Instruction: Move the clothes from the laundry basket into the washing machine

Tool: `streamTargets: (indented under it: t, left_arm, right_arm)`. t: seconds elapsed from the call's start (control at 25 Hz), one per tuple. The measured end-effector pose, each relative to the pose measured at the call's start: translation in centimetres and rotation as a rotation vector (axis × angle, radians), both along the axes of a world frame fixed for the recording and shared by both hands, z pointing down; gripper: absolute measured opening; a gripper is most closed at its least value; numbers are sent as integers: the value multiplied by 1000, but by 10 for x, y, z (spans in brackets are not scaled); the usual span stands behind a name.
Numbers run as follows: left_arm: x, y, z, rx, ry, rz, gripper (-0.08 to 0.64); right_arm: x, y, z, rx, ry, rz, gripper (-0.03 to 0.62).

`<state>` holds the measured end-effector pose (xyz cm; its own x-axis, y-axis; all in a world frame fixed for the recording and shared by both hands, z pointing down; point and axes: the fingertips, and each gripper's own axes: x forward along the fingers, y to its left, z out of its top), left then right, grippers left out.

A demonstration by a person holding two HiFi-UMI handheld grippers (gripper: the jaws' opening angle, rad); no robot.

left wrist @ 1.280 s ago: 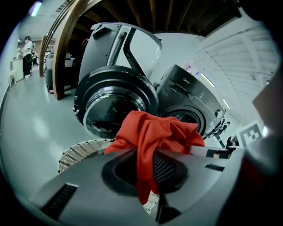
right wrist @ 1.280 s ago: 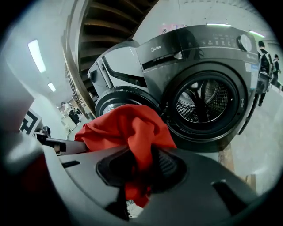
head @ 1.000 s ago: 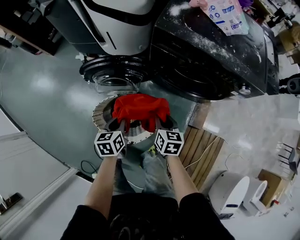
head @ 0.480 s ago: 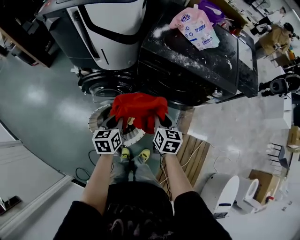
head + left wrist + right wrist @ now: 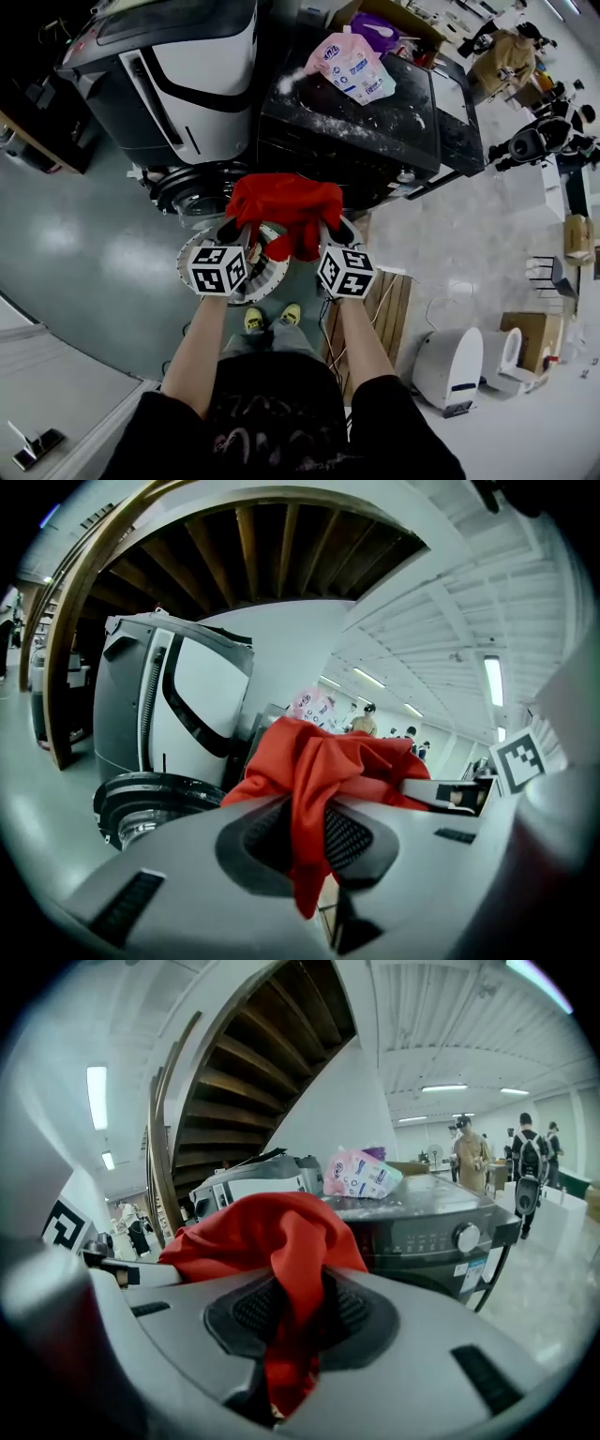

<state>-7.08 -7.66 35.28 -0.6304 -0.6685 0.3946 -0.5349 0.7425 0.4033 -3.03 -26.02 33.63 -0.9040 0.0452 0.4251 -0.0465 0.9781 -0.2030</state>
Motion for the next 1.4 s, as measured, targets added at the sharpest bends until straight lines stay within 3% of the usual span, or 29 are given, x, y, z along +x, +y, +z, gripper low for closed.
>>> streamTargets:
  t: [0.32,0.6,1.4]
  left_arm:
    - [-4,-39,-44,59,-70,73,58]
    - [-4,-78,-78,63,-127,104,58]
    - [18,-181,-68,8,-112,-34,58]
  right_arm:
    - [6,-36,-59,57,-90,54,89]
    - [10,-74,-91,65,-148,70,90]
    - [5,-183,-71,35,-133,-73,89]
